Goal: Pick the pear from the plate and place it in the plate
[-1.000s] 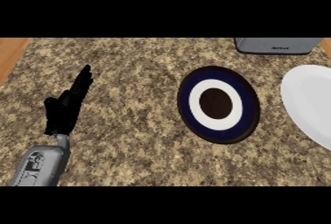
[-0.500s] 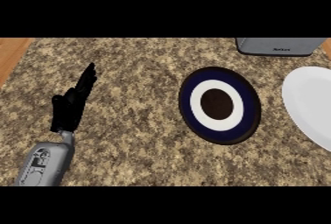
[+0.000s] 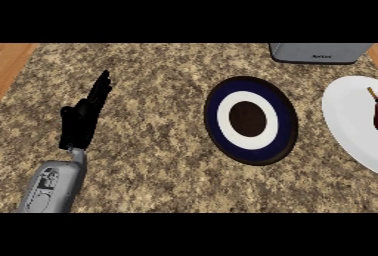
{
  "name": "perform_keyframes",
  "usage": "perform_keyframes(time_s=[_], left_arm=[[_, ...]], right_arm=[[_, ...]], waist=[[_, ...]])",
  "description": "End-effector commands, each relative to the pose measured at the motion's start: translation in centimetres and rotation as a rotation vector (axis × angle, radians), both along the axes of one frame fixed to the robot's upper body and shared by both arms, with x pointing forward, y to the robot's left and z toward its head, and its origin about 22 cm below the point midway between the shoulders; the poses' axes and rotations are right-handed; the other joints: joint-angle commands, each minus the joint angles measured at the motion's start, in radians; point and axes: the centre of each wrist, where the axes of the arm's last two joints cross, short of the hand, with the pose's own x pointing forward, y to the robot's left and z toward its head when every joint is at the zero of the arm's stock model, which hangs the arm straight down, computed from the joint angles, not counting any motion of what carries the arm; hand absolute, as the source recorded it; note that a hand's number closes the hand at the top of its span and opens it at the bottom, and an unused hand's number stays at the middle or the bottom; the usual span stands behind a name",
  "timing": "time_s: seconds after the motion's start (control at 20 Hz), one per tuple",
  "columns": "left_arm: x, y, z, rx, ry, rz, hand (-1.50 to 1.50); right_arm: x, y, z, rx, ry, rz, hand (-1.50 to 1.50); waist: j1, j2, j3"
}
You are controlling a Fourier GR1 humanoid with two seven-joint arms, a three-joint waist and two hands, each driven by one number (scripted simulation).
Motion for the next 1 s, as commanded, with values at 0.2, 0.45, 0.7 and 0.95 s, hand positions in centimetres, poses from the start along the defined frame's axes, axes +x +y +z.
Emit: perform_keyframes(time_s=[0.2,0.45,0.7,0.95], left_arm=[[-1.9,1.0,-1.8,0.009,-0.002,-0.010,0.00],[-0.8,1.5,-0.1,0.007,0.002,0.003,0.00],[-0.5,0.0,-0.7,-0.004,0.004,-0.002,0.00],[-0.5,1.2,-0.4,-0.007,-0.002,0.000,0.00]], right_arm=[[1.2,2.9,-4.2,0.112,0.098,-0.010,-1.50],[1.8,3.6,-4.4,0.365,0.075,0.038,-1.50],[0.1,0.1,-1.8,0.597,-0.011,-0.049,-1.50],[-2.7,-4.6,2.9,0.700,-0.084,-0.208,-1.50]], waist=[[0.005,0.002,0.001],[0.000,0.001,0.002],[-0.011,0.003,0.002],[-0.013,0.006,0.002]])
